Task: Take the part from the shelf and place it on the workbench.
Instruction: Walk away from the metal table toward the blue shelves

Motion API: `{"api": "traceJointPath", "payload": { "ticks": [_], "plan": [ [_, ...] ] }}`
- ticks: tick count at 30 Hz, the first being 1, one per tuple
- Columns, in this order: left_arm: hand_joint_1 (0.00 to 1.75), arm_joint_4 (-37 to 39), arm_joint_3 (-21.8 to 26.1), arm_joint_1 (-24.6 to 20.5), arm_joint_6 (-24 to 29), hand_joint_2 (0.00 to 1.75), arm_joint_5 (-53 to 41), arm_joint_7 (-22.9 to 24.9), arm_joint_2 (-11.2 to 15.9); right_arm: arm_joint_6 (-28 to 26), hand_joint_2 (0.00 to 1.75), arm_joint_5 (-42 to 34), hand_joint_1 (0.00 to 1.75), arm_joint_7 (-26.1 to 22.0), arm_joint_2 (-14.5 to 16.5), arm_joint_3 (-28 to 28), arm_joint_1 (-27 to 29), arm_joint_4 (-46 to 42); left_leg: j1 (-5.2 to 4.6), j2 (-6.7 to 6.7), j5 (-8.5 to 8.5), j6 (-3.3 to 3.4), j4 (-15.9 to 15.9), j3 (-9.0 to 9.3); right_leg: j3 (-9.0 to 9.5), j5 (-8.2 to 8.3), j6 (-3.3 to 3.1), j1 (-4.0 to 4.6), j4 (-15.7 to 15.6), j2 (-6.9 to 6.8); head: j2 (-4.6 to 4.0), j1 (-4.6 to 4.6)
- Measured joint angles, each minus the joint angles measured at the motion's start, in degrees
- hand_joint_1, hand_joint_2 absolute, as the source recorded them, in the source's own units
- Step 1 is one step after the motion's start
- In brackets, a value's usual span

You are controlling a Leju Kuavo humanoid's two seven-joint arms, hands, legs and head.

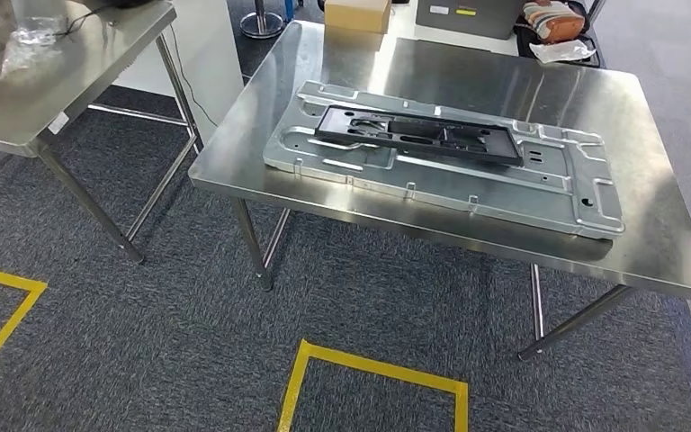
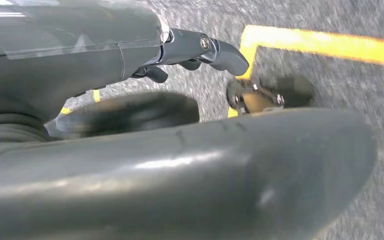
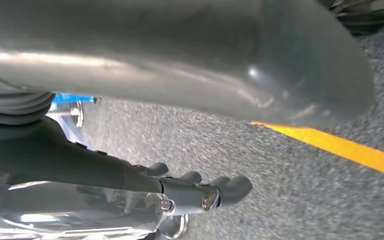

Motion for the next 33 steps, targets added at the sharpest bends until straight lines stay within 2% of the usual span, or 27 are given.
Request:
{"api": "traceJointPath", "payload": {
  "ticks": [1,2,3,4,5,6,8,9,10,12,13,15,16,17,18,19,20,21,22,24,25,27,28,29,30,32,33],
  "plan": [
    [0.00,0.0,0.0,-0.1,0.0,0.00,-0.1,0.0,0.0,0.0,0.00,0.1,0.00,0.0,0.0,0.0,0.1,0.0,-0.04,-0.54,0.18,0.25,0.0,-0.28,-1.55,-2.18,0.12,-0.06,3.6,1.49,0.00,0.00],
    [0.00,0.0,0.0,-0.1,0.0,0.00,-0.2,0.0,0.0,0.0,0.00,0.1,0.00,0.0,0.0,0.1,0.1,0.0,-0.11,-1.21,0.33,0.41,0.0,-0.51,-3.40,-4.19,0.16,-0.06,7.7,2.30,0.00,0.00],
    [0.00,0.0,0.0,0.0,0.0,0.00,-0.3,0.0,0.0,0.1,0.00,0.2,0.00,0.0,0.0,0.2,0.2,0.0,-0.21,-1.95,0.43,0.46,0.1,-0.68,-4.94,-5.39,0.15,-0.05,11.1,2.62,0.00,-0.01],
    [0.00,0.0,0.0,0.0,0.1,0.00,-0.4,0.0,0.0,0.1,0.00,0.2,0.00,0.0,0.0,0.3,0.3,0.0,-0.31,-2.73,0.50,0.46,0.1,-0.77,-5.66,-5.43,0.05,-0.03,12.7,2.75,0.00,-0.01],
    [0.00,0.0,0.0,0.1,0.1,0.00,-0.5,0.0,0.0,0.1,0.00,0.1,0.00,-0.1,0.0,0.3,0.3,0.0,-0.40,-3.57,0.54,0.42,0.2,-0.79,-5.27,-4.25,-0.15,-0.02,11.9,2.90,0.00,-0.01],
    [0.00,0.0,-0.1,0.1,0.1,0.00,-0.7,0.0,0.0,0.1,0.00,0.1,0.00,-0.1,0.0,0.3,0.3,0.1,-0.47,-4.40,0.57,0.37,0.3,-0.76,-3.85,-2.20,-0.46,0.01,8.9,3.31,0.00,-0.01],
    [0.00,0.0,-0.1,-0.1,0.0,0.00,-0.9,0.0,0.0,0.1,0.00,0.0,0.00,-0.2,-0.1,0.3,0.4,0.1,-0.52,-5.95,0.66,0.14,0.4,-0.81,-0.16,1.56,-1.45,0.07,0.8,5.98,0.00,-0.01],
    [0.00,0.0,-0.1,-0.2,0.0,0.00,-0.9,-0.1,-0.1,0.1,0.00,0.0,0.00,-0.3,-0.2,0.3,0.4,0.1,-0.47,-6.66,0.77,-0.13,0.4,-1.01,1.02,2.46,-1.84,0.12,-2.0,7.19,0.00,-0.01],
    [0.00,0.0,-0.1,-0.2,-0.1,0.00,-0.9,-0.1,-0.1,0.1,0.00,-0.1,0.00,-0.3,-0.3,0.4,0.3,0.1,-0.33,-7.32,0.91,-0.48,0.4,-1.28,1.56,2.68,-2.12,0.20,-3.4,8.04,0.00,-0.01],
    [0.00,0.0,-0.1,-0.1,-0.1,0.00,-0.9,-0.1,-0.1,0.1,0.00,-0.1,0.00,-0.3,-0.3,0.4,0.2,0.1,-0.13,-8.55,1.29,-1.37,0.2,-1.74,1.70,2.79,-2.31,0.25,-4.1,7.27,0.00,-0.01],
    [0.00,0.0,-0.2,0.0,-0.1,0.00,-0.8,-0.1,-0.1,0.1,0.00,-0.1,0.00,-0.3,-0.2,0.4,0.1,0.1,-0.12,-8.07,1.17,-1.68,0.4,-1.94,1.88,3.03,-2.45,0.18,-4.5,6.53,0.00,-0.01],
    [0.00,0.0,-0.2,0.1,-0.1,0.00,-0.7,-0.1,0.0,0.3,0.00,0.0,0.00,-0.3,-0.1,0.4,0.2,0.1,-0.25,-5.05,-0.79,-2.10,3.3,-3.40,2.23,3.50,-2.88,-0.05,-5.5,4.79,0.00,-0.05],
    [0.00,0.0,-0.2,0.0,0.0,0.00,-0.7,-0.1,0.0,0.4,0.00,0.0,0.00,-0.3,-0.1,0.4,0.2,0.1,-0.18,-3.13,-2.64,-2.23,6.5,-4.88,2.31,3.58,-3.04,0.02,-5.6,3.85,0.00,-0.07],
    [0.00,0.0,-0.2,-0.2,0.0,0.00,-0.6,-0.1,0.0,0.6,0.00,0.1,0.00,-0.2,-0.1,0.4,0.3,0.1,-0.10,-2.04,-4.59,-2.47,10.4,-6.70,2.27,3.57,-3.17,0.11,-5.6,2.91,0.00,-0.08],
    [0.00,0.0,-0.2,-0.2,0.0,0.00,-0.6,-0.1,0.0,0.7,0.00,0.2,0.00,-0.1,0.0,0.4,0.4,0.1,0.00,-1.52,-6.04,-2.74,13.9,-8.32,2.22,3.52,-3.20,0.19,-5.6,1.91,0.00,-0.08],
    [0.00,0.0,-0.2,-0.2,0.1,0.00,-0.6,0.0,0.0,0.9,0.00,0.2,0.00,0.0,0.0,0.4,0.5,0.1,0.08,-1.28,-6.46,-2.96,15.9,-9.08,2.19,3.47,-3.18,0.24,-5.5,0.96,0.00,-0.07],
    [0.00,0.0,-0.2,-0.1,0.1,0.00,-0.6,0.0,0.0,0.9,0.00,0.3,0.00,0.1,0.0,0.4,0.4,0.1,0.15,-1.06,-5.79,-3.13,15.6,-8.70,2.17,3.39,-3.12,0.26,-5.4,0.08,0.00,-0.07],
    [0.00,0.0,-0.2,0.0,0.1,0.00,-0.6,0.0,0.0,0.9,0.00,0.4,0.00,0.1,0.1,0.4,0.4,0.1,0.20,-0.65,-4.22,-3.19,12.9,-7.11,2.18,3.28,-3.00,0.26,-5.3,-0.70,0.00,-0.07],
    [0.00,0.0,-0.2,0.0,0.1,0.00,-0.5,0.0,0.0,0.9,0.00,0.4,0.00,0.2,0.2,0.4,0.3,0.1,0.22,0.33,-2.37,-3.14,8.8,-4.70,2.22,3.11,-2.82,0.27,-5.0,-1.42,0.00,-0.07],
    [0.00,0.0,-0.1,-0.2,0.1,0.00,-0.5,0.0,0.0,0.9,0.00,0.5,0.00,0.2,0.3,0.4,0.3,0.1,-0.12,2.28,-0.41,-2.53,2.1,-0.98,2.25,2.69,-2.24,0.55,-4.6,-2.62,0.00,-0.07],
    [0.00,0.0,-0.1,-0.2,0.2,0.00,-0.5,0.0,0.0,0.9,0.00,0.5,0.00,0.2,0.3,0.4,0.2,0.1,-0.29,2.75,-0.24,-2.13,0.6,-0.28,2.27,2.54,-1.93,0.69,-4.4,-3.11,0.00,-0.07],
    [0.00,0.0,-0.1,-0.1,0.2,0.00,-0.5,-0.1,0.1,0.9,0.00,0.6,0.00,0.2,0.4,0.4,0.0,0.1,-0.53,1.85,-0.21,-1.29,0.3,-0.57,2.44,2.50,-1.34,0.74,-4.3,-4.00,0.00,-0.06],
    [0.00,0.0,-0.1,0.1,0.3,0.00,-0.5,-0.1,0.1,0.9,0.00,0.6,0.00,0.1,0.4,0.4,-0.1,0.1,-0.48,1.34,-0.02,-0.94,0.1,-0.60,2.51,2.32,-1.00,0.59,-4.2,-3.85,0.00,-0.05],
    [0.00,0.0,-0.1,0.1,0.4,0.00,-0.5,-0.1,0.1,0.9,0.00,0.7,0.00,-0.1,0.4,0.4,-0.2,0.1,-0.41,0.79,0.22,-0.53,0.0,-0.65,2.30,1.61,-0.67,0.41,-3.5,-2.77,0.00,-0.06],
    [0.00,0.0,-0.1,0.1,0.4,0.00,-0.5,-0.2,0.1,1.0,0.00,0.7,0.00,-0.3,0.4,0.4,-0.2,0.1,-0.28,0.25,0.50,-0.15,-0.2,-0.67,1.56,0.18,-0.42,0.25,-1.7,-1.21,0.00,-0.06],
    [0.00,0.0,-0.1,-0.1,0.5,0.00,-0.6,-0.3,0.1,1.0,0.00,0.8,0.00,-0.6,0.4,0.4,0.0,0.1,-0.26,-0.94,0.87,0.35,-0.3,-0.92,-1.61,-3.99,-0.16,0.09,5.4,1.99,0.00,-0.05],
    [0.00,0.0,-0.1,-0.1,0.5,0.00,-0.6,-0.3,0.1,1.0,0.00,0.8,0.00,-0.7,0.4,0.4,0.0,0.1,-0.32,-1.64,0.95,0.44,-0.3,-1.05,-3.44,-5.64,-0.14,0.08,9.4,2.55,0.00,-0.05]
  ]
}}
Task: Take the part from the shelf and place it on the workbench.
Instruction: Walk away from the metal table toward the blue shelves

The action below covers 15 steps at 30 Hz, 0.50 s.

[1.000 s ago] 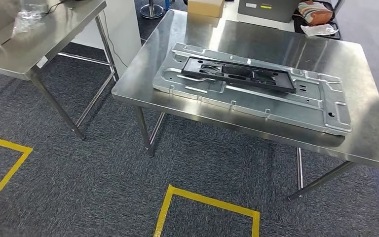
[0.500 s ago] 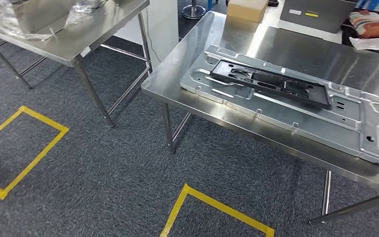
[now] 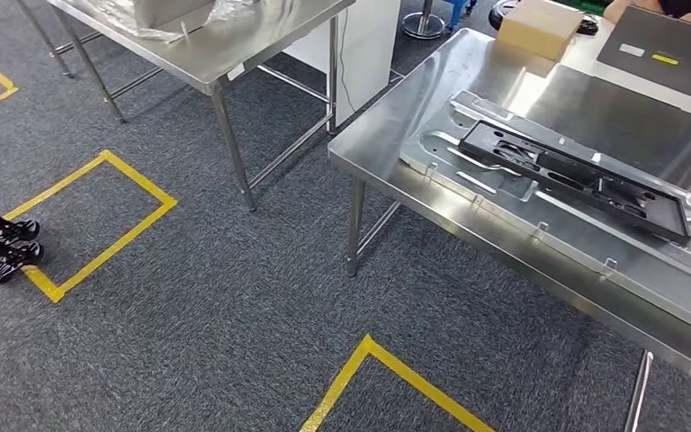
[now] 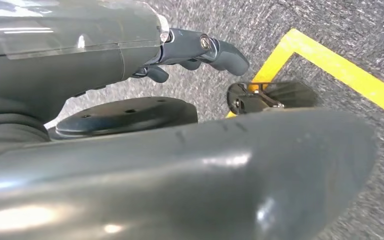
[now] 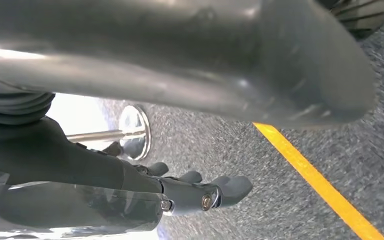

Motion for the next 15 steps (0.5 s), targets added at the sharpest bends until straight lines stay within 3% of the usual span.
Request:
{"api": "traceJointPath", "payload": {
  "ticks": [1,2,3,4,6,8,10,12,14,15],
  "plan": [
    [0.00,0.0,0.0,0.0,0.0,0.00,0.0,0.0,0.0,0.0,0.00,0.0,0.00,-0.1,0.0,0.0,0.1,0.0,-0.06,-0.76,0.06,0.01,0.0,-0.07,-1.28,-0.65,-0.01,0.01,2.7,0.20,0.00,0.00],
    [0.00,0.0,0.0,0.1,0.0,0.00,-0.1,0.0,0.0,0.0,0.00,0.0,0.00,-0.1,0.0,0.0,0.1,0.0,-0.09,-1.57,0.10,-0.03,0.1,-0.08,-1.61,-0.10,-0.09,0.01,3.3,0.28,0.00,0.00],
    [0.00,0.0,0.0,0.1,0.1,0.00,-0.1,0.0,0.0,0.0,0.00,0.0,0.00,-0.1,0.0,0.0,0.1,0.0,-0.11,-2.45,0.15,-0.10,0.1,-0.05,-0.78,1.63,-0.25,0.00,1.3,0.49,0.00,0.00],
    [0.00,0.0,0.0,0.1,0.1,0.00,-0.1,-0.1,0.0,0.0,0.00,0.0,0.00,-0.1,0.0,0.0,0.1,0.0,-0.10,-3.32,0.19,-0.20,0.2,-0.02,0.94,4.01,-0.49,-0.01,-2.5,1.23,0.00,0.00],
    [0.00,0.0,0.0,0.0,0.1,0.00,-0.2,-0.1,0.0,0.0,0.00,0.0,0.00,-0.1,0.0,0.0,0.2,0.1,-0.16,-4.93,0.27,-0.60,0.4,-0.21,4.34,7.33,-1.12,-0.09,-10.3,4.19,0.00,0.00],
    [0.00,0.0,0.0,-0.1,0.1,0.00,-0.2,-0.2,-0.1,0.0,0.00,0.1,0.00,-0.1,-0.1,0.0,0.1,0.1,-0.02,-6.25,0.50,-1.35,0.5,-0.72,5.39,7.86,-1.52,-0.01,-13.0,5.68,0.00,0.00],
    [0.00,0.0,0.0,0.1,0.1,0.00,-0.2,-0.2,-0.1,0.0,0.00,0.1,0.00,-0.1,-0.1,0.0,-0.1,0.2,0.18,-7.23,0.78,-2.17,0.4,-1.18,5.46,8.17,-1.98,-0.01,-13.5,4.30,0.00,-0.01],
    [0.00,0.0,0.0,0.3,0.1,0.00,-0.2,-0.2,0.0,0.0,0.00,0.1,0.00,0.0,0.0,0.0,-0.1,0.2,0.06,-4.74,-0.54,-2.65,2.2,-2.27,5.67,8.59,-2.77,-0.16,-14.2,2.66,0.00,-0.02],
    [0.00,0.0,0.0,0.1,0.1,0.00,-0.2,-0.2,0.0,0.0,0.00,0.1,0.00,0.1,0.1,0.0,0.0,0.2,0.04,-0.92,-4.15,-2.98,8.5,-5.21,5.74,8.71,-3.29,-0.01,-14.4,0.76,0.00,-0.03],
    [0.00,0.0,0.0,0.0,0.0,0.00,-0.1,-0.2,0.0,0.1,0.00,0.2,0.00,0.1,0.1,0.0,0.1,0.2,0.13,-0.07,-5.95,-3.19,12.5,-7.04,5.71,8.67,-3.41,0.15,-14.4,-0.29,0.00,-0.03]
  ]
}}
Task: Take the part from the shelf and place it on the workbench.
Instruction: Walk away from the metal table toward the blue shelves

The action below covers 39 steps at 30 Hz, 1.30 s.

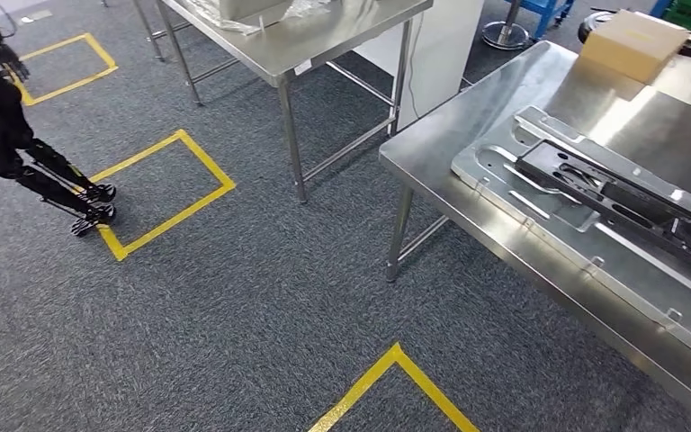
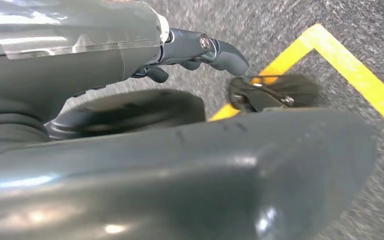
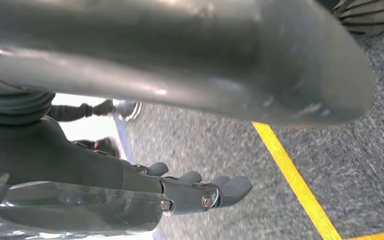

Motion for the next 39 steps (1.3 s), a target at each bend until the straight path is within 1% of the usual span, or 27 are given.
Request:
{"api": "traceJointPath", "payload": {
  "ticks": [1,2,3,5,7,8,10,12,14,15,16,17,18,19,21,23,24,25,26,28,30,32,33,34,36,37,39],
  "plan": [
    [0.00,0.0,0.0,0.0,0.0,0.00,0.0,0.0,0.0,0.0,0.00,0.0,0.00,0.0,0.0,0.0,0.1,0.0,0.08,0.38,-1.01,-0.18,3.0,-1.28,-0.03,-0.05,-0.04,0.14,0.0,-1.02,0.00,0.00],
    [0.00,0.0,0.0,0.0,0.0,0.00,0.0,0.0,0.0,0.0,0.00,0.1,0.00,0.0,0.0,0.0,0.1,0.0,0.13,0.57,-1.01,-0.30,4.1,-1.61,-0.05,-0.11,-0.05,0.23,0.1,-1.97,0.00,-0.01],
    [0.00,0.0,0.0,0.1,-0.1,0.00,0.0,0.0,0.0,0.0,0.00,0.2,0.00,0.0,0.0,0.0,0.0,0.0,0.16,0.77,0.02,-0.33,2.9,-0.73,-0.04,-0.20,-0.01,0.28,0.2,-2.80,0.00,0.00],
    [0.00,0.0,0.0,0.1,-0.1,0.00,0.0,0.0,0.0,0.0,0.00,0.4,0.00,0.0,0.0,0.0,-0.1,0.0,0.04,2.57,3.22,-0.07,-4.8,3.76,0.11,-0.49,0.25,0.34,0.4,-4.21,0.00,-0.01],
    [0.00,0.0,0.0,-0.1,-0.1,0.00,0.0,0.0,0.0,0.0,0.00,0.5,0.00,0.0,0.0,0.0,-0.1,0.0,-0.40,4.57,4.82,0.66,-10.9,7.14,0.26,-0.85,0.77,0.60,0.7,-5.42,0.00,0.00],
    [0.00,0.0,0.0,-0.2,-0.1,0.00,0.0,0.0,0.0,0.0,0.00,0.6,0.00,0.0,0.0,0.0,-0.1,0.0,-0.63,4.92,4.81,1.01,-11.9,7.55,0.31,-0.95,1.04,0.71,0.8,-5.96,0.00,0.00],
    [0.00,0.0,0.0,0.0,-0.1,0.00,0.0,-0.1,0.0,0.0,0.00,0.6,0.00,0.0,0.0,0.0,-0.2,0.0,-0.82,3.65,5.08,1.71,-12.1,7.37,0.44,-1.05,1.59,0.76,0.8,-6.90,0.00,0.00],
    [0.00,0.0,0.0,0.2,-0.1,0.00,0.1,0.0,0.0,0.0,0.00,0.6,0.00,0.0,0.0,0.0,-0.3,0.0,-0.65,2.40,5.55,2.38,-12.7,7.42,0.08,-2.43,2.21,0.50,2.3,-4.87,0.00,0.01],
    [0.00,0.0,0.0,0.1,-0.1,0.00,0.1,0.0,0.0,0.0,0.00,0.6,0.00,0.0,0.0,0.0,-0.3,0.0,-0.45,1.23,6.00,2.94,-13.0,7.30,-2.39,-6.07,2.58,0.23,8.0,-1.14,0.00,0.02],
    [0.00,0.0,0.0,0.0,-0.1,0.00,0.1,0.0,0.0,0.0,0.00,0.6,0.00,0.0,0.0,0.0,-0.2,0.0,-0.47,0.53,6.13,3.12,-13.0,7.14,-4.27,-7.99,2.63,0.21,12.0,-0.09,0.00,0.02],
    [0.00,0.0,0.0,-0.1,-0.1,0.00,0.1,0.0,0.0,0.0,0.00,0.6,0.00,0.0,0.0,0.0,-0.1,0.1,-0.50,-0.25,6.22,3.20,-13.0,7.02,-5.85,-9.15,2.68,0.20,15.3,0.31,0.00,0.02],
    [0.00,0.0,0.0,0.0,-0.1,0.00,0.1,0.0,0.0,0.0,0.00,0.6,0.00,0.0,0.0,0.0,0.0,0.1,-0.53,-1.11,6.28,3.20,-12.9,6.97,-6.68,-9.21,2.69,0.19,16.9,0.46,0.00,0.03],
    [0.00,0.0,0.0,0.1,-0.1,0.00,0.1,0.0,0.0,0.0,0.00,0.6,0.00,0.0,0.0,0.0,0.1,0.1,-0.53,-2.00,6.33,3.15,-12.9,6.96,-6.49,-8.10,2.67,0.15,16.3,0.57,0.00,0.03],
    [0.00,0.0,0.0,0.1,-0.1,0.00,0.1,0.0,0.0,0.0,0.00,0.6,0.00,0.0,0.0,0.0,0.1,0.1,-0.51,-2.86,6.36,3.05,-12.8,6.98,-5.29,-6.10,2.59,0.07,13.5,0.88,0.00,0.03],
    [0.00,0.0,0.0,0.1,-0.1,0.00,0.1,0.0,0.0,0.0,0.00,0.6,0.00,0.0,0.0,0.0,0.1,0.1,-0.54,-4.43,6.34,2.66,-12.4,6.80,-1.93,-2.25,2.40,-0.24,5.9,3.67,0.00,0.03],
    [0.00,0.0,0.0,0.0,-0.1,0.00,0.0,0.0,-0.1,0.0,0.00,0.6,0.00,0.0,-0.1,0.0,0.1,0.1,-0.54,-5.76,6.41,1.97,-12.0,6.23,-0.39,-1.05,2.14,-0.36,1.9,6.13,0.00,0.02],
    [0.00,0.0,0.0,0.0,-0.1,0.00,0.0,0.0,-0.1,0.0,0.00,0.7,0.00,0.0,-0.1,0.0,0.0,0.1,-0.47,-6.45,6.55,1.54,-11.9,5.93,-0.36,-1.17,1.93,-0.21,1.7,6.24,0.00,0.02],
    [0.00,0.0,0.0,0.1,-0.1,0.00,-0.1,0.0,-0.1,0.1,0.00,0.7,0.00,0.1,-0.1,0.0,0.0,0.1,-0.33,-7.18,6.74,1.10,-12.0,5.67,-0.37,-1.01,1.61,-0.17,1.6,5.43,0.00,0.01],
    [0.00,0.0,0.0,0.2,-0.1,0.00,-0.1,0.0,-0.1,0.0,0.00,0.7,0.00,0.1,-0.1,0.0,-0.1,0.1,-0.22,-7.07,6.68,0.80,-11.8,5.43,-0.28,-0.83,1.22,-0.14,1.4,4.59,0.00,0.02],
    [0.00,0.0,0.0,0.3,-0.1,0.00,-0.1,0.0,-0.1,0.0,0.00,0.7,0.00,0.2,-0.1,0.0,0.0,0.1,-0.25,-4.37,4.82,0.40,-8.9,3.92,-0.14,-0.51,0.34,-0.17,0.9,2.78,0.00,0.00],
    [0.00,0.0,0.0,0.0,-0.2,0.00,-0.2,0.0,-0.1,0.1,0.00,0.8,0.00,0.2,-0.1,0.0,0.1,0.1,-0.21,-0.83,0.87,0.08,-1.5,0.54,-0.15,-0.52,-0.21,0.17,0.8,0.74,0.00,-0.01],
    [0.00,0.0,0.0,0.0,-0.3,0.00,-0.3,0.1,-0.1,0.2,0.00,0.9,0.00,0.2,-0.1,0.0,0.2,0.1,0.01,0.34,-1.40,-0.25,4.7,-2.09,-0.18,-0.63,-0.36,0.48,0.8,-1.29,0.00,0.00],
    [0.00,0.0,0.0,0.0,-0.3,0.00,-0.3,0.1,-0.1,0.4,0.00,0.9,0.00,0.2,-0.1,0.0,0.2,0.1,0.08,0.59,-0.95,-0.31,4.7,-1.86,-0.16,-0.69,-0.36,0.57,0.8,-2.17,0.00,0.00],
    [0.00,0.0,0.0,0.1,-0.3,0.00,-0.3,0.1,-0.1,0.5,0.00,0.9,0.00,0.2,-0.2,0.0,0.1,0.1,0.10,0.94,0.48,-0.25,2.4,-0.38,-0.07,-0.76,-0.31,0.63,0.8,-2.95,0.00,0.00],
    [0.00,0.0,0.0,0.1,-0.3,0.00,-0.3,0.2,-0.1,0.8,0.00,1.0,0.00,0.2,-0.2,0.0,0.0,0.1,-0.23,2.98,3.69,0.23,-6.1,4.53,0.25,-1.03,-0.01,0.82,0.8,-4.40,0.00,0.01],
    [0.00,0.0,0.0,0.0,-0.3,0.00,-0.3,0.2,-0.1,0.8,0.00,1.0,0.00,0.2,-0.2,0.0,0.0,0.1,-0.52,4.04,4.57,0.65,-9.5,6.41,0.40,-1.18,0.22,0.95,0.9,-5.03,0.00,0.01],
    [0.00,0.0,0.0,-0.1,-0.3,0.00,-0.3,0.2,-0.1,0.8,0.00,1.0,0.00,0.2,-0.2,0.0,0.0,0.1,-1.07,4.85,4.65,1.36,-12.0,7.60,0.58,-1.40,0.72,1.16,0.9,-6.19,0.00,0.01]
  ]
}}
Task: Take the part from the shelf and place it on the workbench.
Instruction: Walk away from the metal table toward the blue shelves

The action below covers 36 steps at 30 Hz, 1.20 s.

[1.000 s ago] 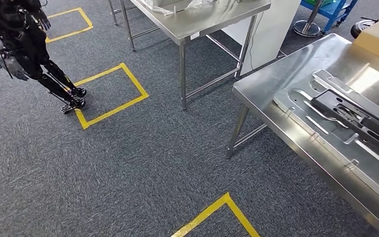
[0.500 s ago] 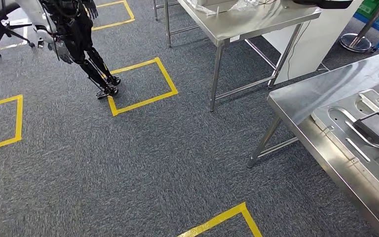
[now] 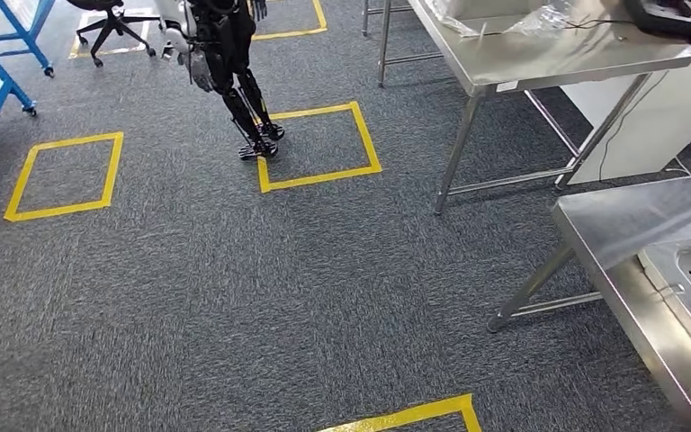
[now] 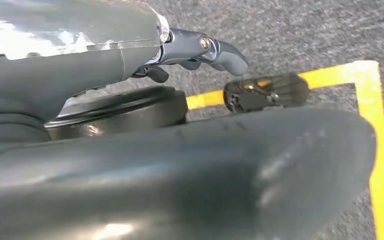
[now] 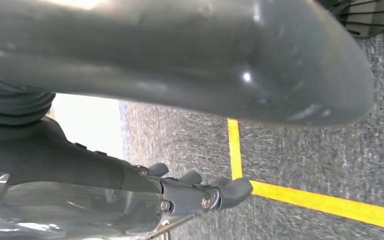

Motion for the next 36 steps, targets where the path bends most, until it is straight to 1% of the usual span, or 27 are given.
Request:
{"api": "traceJointPath", "payload": {
  "ticks": [2,3,5,6,7,8,9,10,11,13,14,17,18,19,20,22,23,24,25,26,28,29,30,32,33,34,36],
  "plan": [
    [0.00,0.0,0.0,0.3,0.0,0.00,0.0,0.0,0.0,0.0,0.00,0.0,0.00,0.0,0.0,0.0,-0.2,0.0,0.10,-1.29,0.33,0.58,-0.3,-0.16,0.18,-0.22,0.54,-0.09,0.1,-0.58,0.00,0.00],
    [0.00,0.0,0.0,0.4,0.0,0.00,0.0,0.0,0.0,-0.1,0.00,0.0,0.00,-0.1,0.0,0.0,-0.3,0.0,0.25,-1.84,0.56,0.91,-0.6,-0.10,-0.01,-0.86,0.81,-0.22,0.8,0.46,0.00,0.01],
    [0.00,0.0,0.0,0.4,0.0,0.00,0.0,0.1,-0.1,-0.6,0.00,-0.2,0.00,-0.5,0.0,0.0,-0.3,-0.1,0.58,-2.71,1.03,1.54,-1.1,0.03,-1.86,-3.69,1.23,-0.53,5.1,4.01,0.00,0.03],
    [0.00,0.0,0.0,0.2,0.0,0.00,0.0,0.1,0.0,-0.8,0.44,-0.4,0.00,-1.1,0.0,0.0,-0.2,-0.1,0.57,-3.09,1.11,1.73,-1.1,-0.07,-3.67,-5.62,1.33,-0.63,8.8,5.68,0.00,0.04],
    [0.00,0.0,0.0,0.2,0.0,0.00,0.0,0.0,0.0,-1.0,0.87,-0.5,0.00,-1.6,0.0,0.0,-0.1,-0.1,0.54,-3.50,1.14,1.80,-1.1,-0.16,-5.62,-7.17,1.44,-0.72,12.7,6.43,0.00,0.04],
    [0.00,0.0,0.0,0.2,0.0,0.00,0.0,0.0,0.0,-1.1,0.87,-0.5,0.00,-2.2,0.0,0.0,0.0,-0.1,0.53,-3.94,1.15,1.81,-1.1,-0.20,-7.21,-7.90,1.56,-0.82,15.6,6.76,0.00,0.04],
    [0.00,0.0,0.0,0.2,0.0,0.00,0.0,0.0,0.0,-1.1,0.87,-0.4,0.00,-2.6,0.0,0.0,0.1,-0.1,0.53,-4.34,1.11,1.76,-1.0,-0.20,-7.96,-7.46,1.68,-0.96,16.6,6.86,0.00,0.04],
    [0.00,0.0,0.0,0.2,0.0,0.00,0.0,0.0,-0.1,-1.1,0.44,-0.4,0.00,-2.8,0.0,0.0,0.1,-0.1,0.58,-4.66,1.05,1.66,-0.8,-0.18,-7.60,-5.89,1.81,-1.16,15.2,6.86,0.00,0.04],
    [0.00,0.0,0.0,0.2,0.0,0.00,0.0,0.0,-0.1,-1.2,0.00,-0.5,0.00,-2.9,0.0,0.0,0.1,-0.1,0.65,-4.83,0.92,1.49,-0.6,-0.15,-6.26,-3.58,1.94,-1.37,11.9,6.68,0.00,0.04],
    [0.00,0.0,0.0,0.2,0.0,0.00,0.0,0.0,-0.1,-1.3,0.00,-1.1,0.00,-2.9,0.0,-0.1,0.0,-0.1,0.59,-4.96,0.47,0.86,0.1,-0.25,-3.35,-0.20,1.94,-1.56,4.7,5.74,0.00,0.04],
    [0.00,0.0,0.0,0.2,0.0,0.00,0.0,0.0,-0.1,-1.4,0.00,-1.4,0.00,-2.9,0.0,-0.2,-0.1,-0.1,0.50,-4.87,0.26,0.50,0.4,-0.37,-2.64,0.52,1.74,-1.50,2.7,5.51,0.00,0.03],
    [0.00,0.0,0.0,0.3,0.0,0.00,0.0,0.0,-0.1,-1.9,0.00,-1.6,0.00,-2.9,0.0,-0.3,-0.3,-0.1,0.51,-4.32,0.06,-0.51,0.7,-0.49,-2.78,0.87,0.57,-1.09,1.9,6.27,0.00,0.02],
    [0.00,0.0,0.0,0.3,0.0,0.00,0.0,0.0,-0.1,-2.0,0.00,-1.6,0.00,-2.9,0.0,-0.3,-0.2,-0.1,0.62,-4.18,-0.31,-0.82,1.0,-0.60,-2.80,1.02,0.16,-1.04,1.7,6.47,0.00,0.02],
    [0.00,0.0,0.0,0.3,0.0,0.00,0.0,0.0,-0.1,-2.1,0.00,-1.6,0.00,-2.8,0.0,-0.3,-0.1,-0.1,0.72,-4.11,-1.34,-1.08,2.3,-1.12,-2.83,1.18,-0.23,-1.05,1.6,6.66,0.00,0.02],
    [0.00,0.0,0.0,0.2,0.0,0.00,0.1,0.0,-0.1,-2.1,0.00,-1.6,0.00,-2.8,0.0,-0.3,-0.1,-0.1,0.79,-4.08,-2.99,-1.29,4.8,-2.18,-2.87,1.33,-0.55,-1.06,1.5,6.87,0.00,0.02],
    [0.00,0.0,0.0,0.2,0.1,0.00,0.1,0.0,-0.1,-2.1,0.00,-1.6,0.00,-2.8,0.0,-0.3,0.0,-0.1,0.85,-4.08,-7.00,-1.47,12.8,-5.63,-3.02,1.46,-0.88,-0.84,1.5,7.39,0.00,0.02],
    [0.00,0.0,0.0,0.2,0.1,0.00,0.1,0.0,-0.1,-2.1,0.00,-1.6,0.00,-2.7,0.0,-0.3,0.0,-0.1,0.85,-4.08,-8.17,-1.43,16.1,-7.13,-3.07,1.49,-0.94,-0.68,1.5,7.72,0.00,0.02],
    [0.00,0.0,0.0,0.3,0.1,0.00,0.1,0.1,-0.1,-2.1,0.00,-1.6,0.00,-2.7,0.0,-0.3,0.1,-0.1,0.83,-4.10,-8.31,-1.28,17.8,-7.85,-3.07,1.51,-0.97,-0.51,1.5,8.11,0.00,0.02],
    [0.00,0.0,0.0,0.3,0.1,0.00,0.1,0.1,-0.1,-2.1,0.00,-1.6,0.00,-2.7,0.0,-0.3,0.1,0.0,0.78,-4.17,-7.30,-0.99,17.0,-7.44,-3.03,1.52,-0.98,-0.37,1.5,8.58,0.00,0.02],
    [0.00,0.0,0.0,0.3,0.1,0.00,0.1,0.1,-0.1,-2.1,0.00,-1.6,0.00,-2.6,0.0,-0.4,0.1,0.0,0.66,-4.43,-5.40,-0.60,13.9,-5.93,-2.95,1.53,-0.99,-0.28,1.5,9.12,0.00,0.02],
    [0.00,0.0,0.0,0.3,0.1,0.00,0.0,0.1,0.0,-2.1,0.00,-1.6,0.00,-2.3,0.2,-0.4,0.1,0.0,0.34,-6.57,-1.77,0.35,5.4,-1.79,-2.90,1.56,-0.91,-0.27,1.6,10.23,0.00,0.02],
    [0.00,0.0,0.0,0.3,0.1,0.00,0.0,0.1,0.0,-2.2,0.00,-1.6,0.00,-2.1,0.3,-0.5,0.0,0.0,0.17,-7.53,-0.88,0.66,2.4,-0.34,-3.00,1.64,-0.76,-0.34,1.6,10.74,0.00,0.02],
    [0.00,0.0,0.0,0.3,0.0,0.00,0.0,0.1,0.0,-2.2,0.00,-1.6,0.00,-2.0,0.4,-0.6,0.0,0.0,0.03,-8.23,-0.66,0.86,0.9,0.40,-3.18,1.75,-0.51,-0.47,1.6,11.26,0.00,0.02],
    [0.00,0.0,0.0,0.3,0.0,0.00,-0.2,0.2,0.1,-2.2,0.00,-1.8,0.00,-1.9,0.5,-0.8,0.1,0.0,-0.06,-7.58,-0.53,1.09,0.1,0.69,-3.47,2.09,0.21,-0.65,1.3,12.32,0.00,0.02],
    [0.00,0.0,0.0,0.2,0.0,0.00,-0.3,0.2,0.1,-2.2,0.00,-1.8,0.00,-1.8,0.6,-0.9,0.2,0.0,0.03,-6.99,-0.22,1.30,-0.5,0.91,-3.60,1.99,0.51,-0.63,1.4,12.18,0.00,0.02],
    [0.00,0.0,0.0,0.2,0.0,0.00,-0.4,0.2,0.0,-2.2,0.00,-1.9,0.00,-1.8,0.6,-1.0,0.3,0.0,0.15,-6.31,0.14,1.57,-1.2,1.17,-4.01,1.36,0.77,-0.53,2.2,11.41,0.00,0.03],
    [0.00,0.0,0.0,0.2,-0.1,0.00,-0.6,0.2,0.0,-2.2,0.00,-2.0,0.00,-1.7,0.5,-1.1,0.2,0.0,0.26,-4.78,0.61,1.92,-2.2,1.51,-6.32,-1.64,1.14,-0.42,7.0,8.97,0.00,0.03]
  ]
}}
